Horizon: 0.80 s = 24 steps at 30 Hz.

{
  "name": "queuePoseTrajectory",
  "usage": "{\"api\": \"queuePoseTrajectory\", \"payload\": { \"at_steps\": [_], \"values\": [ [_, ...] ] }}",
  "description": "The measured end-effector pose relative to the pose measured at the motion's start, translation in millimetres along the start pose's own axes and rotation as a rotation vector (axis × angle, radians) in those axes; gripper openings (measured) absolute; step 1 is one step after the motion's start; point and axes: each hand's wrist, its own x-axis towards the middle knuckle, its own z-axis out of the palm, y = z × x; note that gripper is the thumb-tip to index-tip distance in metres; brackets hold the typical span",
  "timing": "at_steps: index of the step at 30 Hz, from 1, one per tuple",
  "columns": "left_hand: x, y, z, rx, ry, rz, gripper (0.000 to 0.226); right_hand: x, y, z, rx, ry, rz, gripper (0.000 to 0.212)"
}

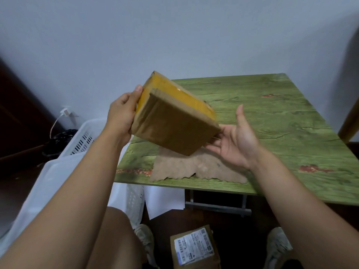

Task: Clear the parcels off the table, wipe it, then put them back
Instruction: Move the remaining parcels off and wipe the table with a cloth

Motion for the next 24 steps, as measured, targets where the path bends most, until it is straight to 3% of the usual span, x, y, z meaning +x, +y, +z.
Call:
{"api": "queuePoseTrajectory", "payload": {
  "at_steps": [4,8,13,19,24],
  "values": [
    [-4,-18,-9,0.043,0.019,-0.023,0.04,5,8,1,-0.116,-0.005,0.095,0.103],
    [-2,-18,-15,-0.022,0.021,-0.032,0.048,3,5,4,-0.055,-0.062,0.063,0.098],
    [1,-26,-12,-0.027,0.01,-0.02,0.043,5,6,3,-0.12,-0.059,0.069,0.097],
    [8,-35,-22,-0.283,0.046,-0.074,0.032,2,1,10,-0.061,-0.193,0.016,0.093],
    [10,-43,-36,-0.33,0.104,-0.1,0.023,4,6,22,-0.228,-0.144,-0.037,0.085]
  ]
}}
